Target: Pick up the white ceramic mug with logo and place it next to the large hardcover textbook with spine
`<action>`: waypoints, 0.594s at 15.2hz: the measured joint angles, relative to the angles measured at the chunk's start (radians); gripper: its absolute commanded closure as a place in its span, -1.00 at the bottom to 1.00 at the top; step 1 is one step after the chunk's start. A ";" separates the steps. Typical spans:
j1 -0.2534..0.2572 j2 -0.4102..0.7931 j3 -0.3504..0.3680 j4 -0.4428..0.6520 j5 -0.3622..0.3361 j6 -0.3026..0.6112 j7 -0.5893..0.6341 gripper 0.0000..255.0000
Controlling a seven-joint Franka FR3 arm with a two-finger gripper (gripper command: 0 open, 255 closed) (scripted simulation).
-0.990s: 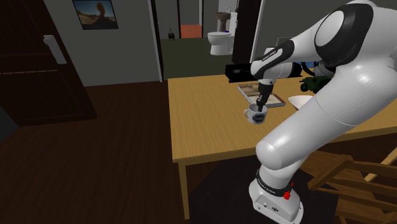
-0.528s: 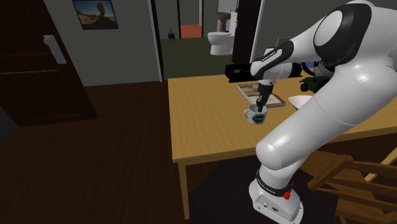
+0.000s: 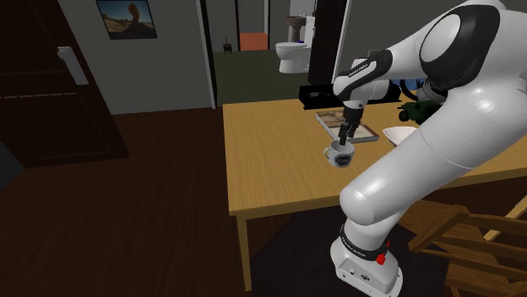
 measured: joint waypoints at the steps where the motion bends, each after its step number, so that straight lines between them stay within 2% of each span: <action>1: -0.004 -0.021 0.010 0.013 -0.005 -0.032 0.006 -1.00; 4: -0.006 -0.045 0.025 0.045 -0.006 -0.088 0.011 -1.00; 9: -0.007 -0.049 0.026 0.050 -0.006 -0.097 0.011 -1.00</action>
